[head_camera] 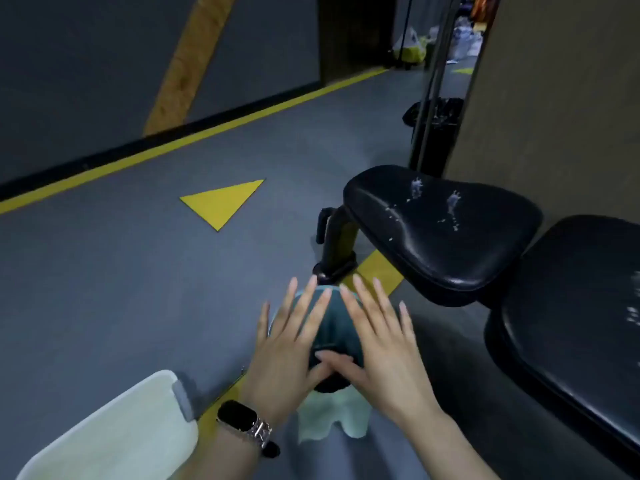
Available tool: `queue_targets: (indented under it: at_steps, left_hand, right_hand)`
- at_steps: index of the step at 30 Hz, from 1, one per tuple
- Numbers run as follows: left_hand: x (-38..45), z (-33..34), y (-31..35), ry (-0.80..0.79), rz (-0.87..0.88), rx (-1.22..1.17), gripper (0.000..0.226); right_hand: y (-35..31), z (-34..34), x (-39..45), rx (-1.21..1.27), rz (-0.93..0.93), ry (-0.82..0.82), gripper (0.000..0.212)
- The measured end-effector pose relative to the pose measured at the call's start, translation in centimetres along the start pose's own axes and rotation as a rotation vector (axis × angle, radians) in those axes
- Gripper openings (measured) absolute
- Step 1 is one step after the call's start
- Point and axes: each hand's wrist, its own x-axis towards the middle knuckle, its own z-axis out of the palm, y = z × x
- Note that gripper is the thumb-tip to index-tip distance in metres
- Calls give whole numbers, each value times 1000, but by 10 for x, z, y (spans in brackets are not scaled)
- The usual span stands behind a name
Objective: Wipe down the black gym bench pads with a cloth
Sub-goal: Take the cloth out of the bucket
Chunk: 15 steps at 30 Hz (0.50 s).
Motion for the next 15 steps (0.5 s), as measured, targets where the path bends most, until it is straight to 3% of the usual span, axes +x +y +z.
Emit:
queue_targets:
  at_steps: [4, 8, 11, 15]
  left_hand:
    - [-35, 59, -12, -247, -32, 64, 87]
    - [-67, 103, -26, -447, -93, 74, 90]
    - [-79, 124, -32, -477, -94, 81, 85]
    - [-79, 138, -39, -359, -65, 98, 77]
  right_hand:
    - [28, 59, -26, -148, -75, -215, 78]
    - [44, 104, -49, -133, -51, -342, 77]
    - [55, 128, -58, -163, -62, -361, 75]
    - [63, 146, -56, -181, -84, -267, 68]
